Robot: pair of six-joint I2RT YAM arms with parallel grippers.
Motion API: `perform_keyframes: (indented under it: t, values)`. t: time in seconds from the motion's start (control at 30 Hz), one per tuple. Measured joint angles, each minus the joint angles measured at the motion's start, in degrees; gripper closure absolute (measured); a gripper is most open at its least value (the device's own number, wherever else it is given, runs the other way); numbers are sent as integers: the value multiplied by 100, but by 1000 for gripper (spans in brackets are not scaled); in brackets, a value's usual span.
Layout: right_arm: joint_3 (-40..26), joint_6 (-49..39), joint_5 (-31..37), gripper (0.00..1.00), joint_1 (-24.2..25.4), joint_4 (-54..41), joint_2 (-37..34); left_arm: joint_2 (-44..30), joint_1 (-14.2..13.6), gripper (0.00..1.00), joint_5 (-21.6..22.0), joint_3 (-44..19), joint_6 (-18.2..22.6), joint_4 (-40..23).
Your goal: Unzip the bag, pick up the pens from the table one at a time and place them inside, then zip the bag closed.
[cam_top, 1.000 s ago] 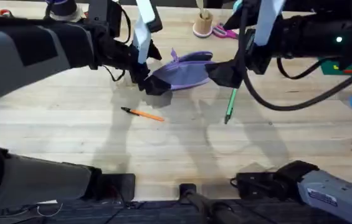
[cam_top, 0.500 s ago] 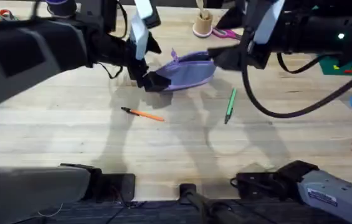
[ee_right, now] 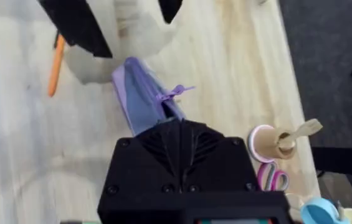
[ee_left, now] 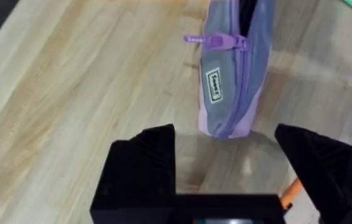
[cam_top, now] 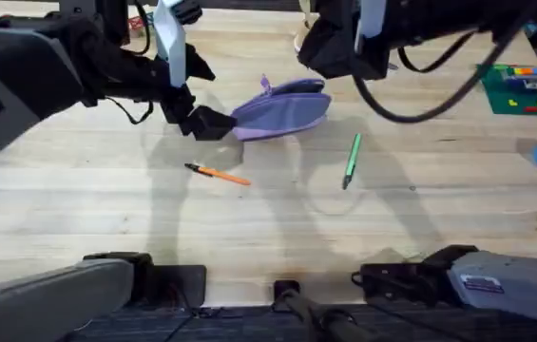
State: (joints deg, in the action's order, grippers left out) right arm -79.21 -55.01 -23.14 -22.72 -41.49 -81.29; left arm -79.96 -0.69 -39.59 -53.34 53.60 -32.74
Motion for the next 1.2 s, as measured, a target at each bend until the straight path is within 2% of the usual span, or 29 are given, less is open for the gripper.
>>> perform_keyframes:
  t: [0.13, 0.43, 0.77, 1.2]
  values:
    - [-353, -333, 0, 973, 0, -329, -306, 0, 2, 7, -4, 0, 0, -123]
    - [-401, -856, 80, 973, 0, -659, -1116, 48, 2, 7, -79, 0, 0, -165]
    - [-401, -1151, 131, 974, 0, -298, -1782, 503, 2, 7, -137, 0, 0, -179]
    - [-401, -1193, 129, 972, 0, 25, -2289, 541, 2, 7, -138, 0, 0, -179]
